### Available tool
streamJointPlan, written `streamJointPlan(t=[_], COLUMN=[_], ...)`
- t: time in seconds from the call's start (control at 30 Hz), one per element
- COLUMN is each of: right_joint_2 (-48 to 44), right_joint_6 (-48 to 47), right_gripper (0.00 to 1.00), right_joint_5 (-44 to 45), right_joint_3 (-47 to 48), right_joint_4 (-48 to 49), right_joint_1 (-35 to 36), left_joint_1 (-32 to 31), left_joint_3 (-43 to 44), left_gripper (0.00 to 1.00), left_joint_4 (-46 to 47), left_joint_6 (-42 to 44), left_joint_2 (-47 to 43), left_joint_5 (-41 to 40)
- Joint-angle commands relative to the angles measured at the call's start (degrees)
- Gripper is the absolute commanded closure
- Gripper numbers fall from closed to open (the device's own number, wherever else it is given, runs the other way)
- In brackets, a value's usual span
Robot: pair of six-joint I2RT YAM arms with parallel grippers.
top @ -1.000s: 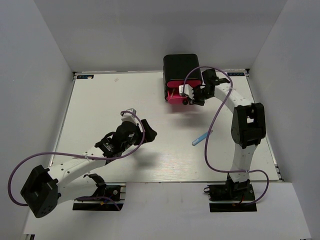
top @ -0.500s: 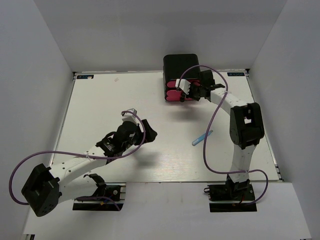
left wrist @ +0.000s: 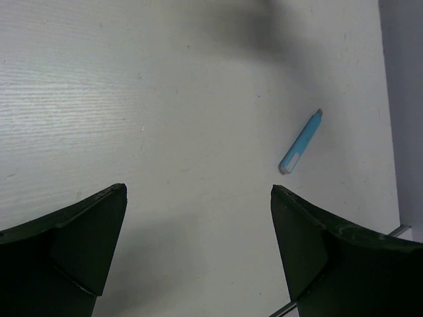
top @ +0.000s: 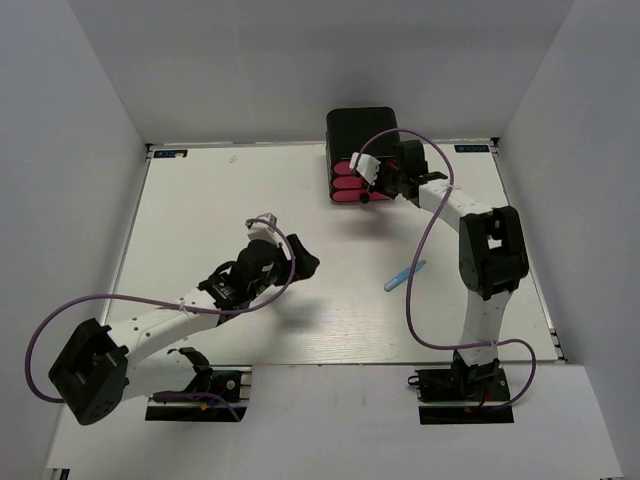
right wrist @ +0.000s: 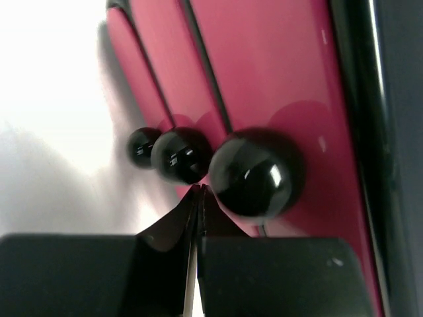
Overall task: Sort the stationery into containers
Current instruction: Close the drawer at the center of the board, then open the drawer at the center of the board.
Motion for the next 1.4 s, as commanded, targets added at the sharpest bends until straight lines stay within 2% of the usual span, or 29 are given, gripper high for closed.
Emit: streamJointPlan(t=[0.0,0.07,0.13,0.17,0.2,0.23,0.27,0.3,0.33,0.4,0.43,0.5,0.53,0.63,0.67,0.77,0.87,0.97,1.23,1.37], right_joint_2=[-6.6,-8.2,-12.4,-13.5,-16.9,-18.1,-20.1,-21.0,-22.8,-24.5,-25.5,-26.2,-27.7,-30.6,-31.2,-34.0,-36.9,-37.9,-37.8,-37.3], right_joint_6=[1.6,2.7,3.7,5.0,5.8,6.6,9.0,11.7,16.1,22.2,24.9,29.0,29.7,31.2,31.3,31.9,31.4,31.4,31.3,31.1], right_gripper=[1.00,1.00,1.00,1.00,1.00,0.76,0.40,0.10,0.10,0.10,0.10,0.10,0.15,0.44,0.66,0.94,0.94,0.93,0.92,0.92], right_joint_5=[-2.6,-3.7,-4.4,-5.1,-5.4,-5.5,-5.2,-4.9,-3.2,-1.9,-3.1,-5.5,-7.2,-9.5,-9.1,-8.8,-8.3,-8.6,-9.9,-10.4], right_joint_3=[-1.7,-4.0,-9.1,-10.5,-14.8,-16.3,-17.7,-21.7,-23.1,-26.4,-27.9,-29.0,-30.6,-33.3,-33.9,-36.0,-39.3,-40.7,-40.1,-39.9], right_joint_4=[-1.1,-2.3,-2.7,-2.5,-1.6,-1.0,0.8,1.4,4.5,5.5,4.6,4.0,3.2,3.3,3.5,3.7,4.5,4.7,3.5,3.1], right_joint_1=[0.0,-0.1,-0.1,-0.3,-0.4,-0.4,-0.4,-0.6,-0.7,-1.5,-2.0,-3.5,-4.9,-6.4,-6.7,-8.5,-10.2,-11.5,-13.8,-14.5], left_joint_1=[0.2,0.2,0.2,0.2,0.2,0.2,0.2,0.2,0.2,0.2,0.2,0.9,0.9,1.4,1.4,1.9,1.9,2.4,3.0,3.0], left_joint_3=[1.7,2.4,4.3,5.2,6.2,8.6,9.9,12.4,13.8,18.8,20.8,28.1,30.5,37.4,38.6,44.1,48.3,51.6,56.7,57.2], left_gripper=[0.02,0.06,0.17,0.25,0.45,0.56,0.67,0.87,0.92,0.92,0.88,0.77,0.66,0.55,0.54,0.48,0.42,0.40,0.40,0.44], left_joint_4=[9.1,15.3,20.0,23.7,25.8,27.7,31.7,33.7,35.9,40.8,40.8,39.7,38.6,38.6,38.6,38.6,37.1,34.9,30.5,29.2], left_joint_6=[-2.0,-2.9,-2.9,-2.9,-2.9,-2.9,-2.9,-3.4,-3.4,-3.4,-3.4,-3.4,-3.4,-4.6,-5.2,-8.3,-9.2,-9.8,-9.8,-11.7], left_joint_2=[3.2,6.2,12.4,14.9,17.5,22.9,25.8,28.6,34.3,39.7,42.5,49.8,51.9,58.6,59.9,64.4,67.4,69.4,72.8,74.0], left_joint_5=[-0.4,-1.7,-2.2,-2.7,-2.7,-3.3,-3.3,-3.3,-3.3,-3.3,-3.3,-2.6,-1.9,-2.3,-2.8,-4.7,-6.2,-7.6,-10.6,-12.2])
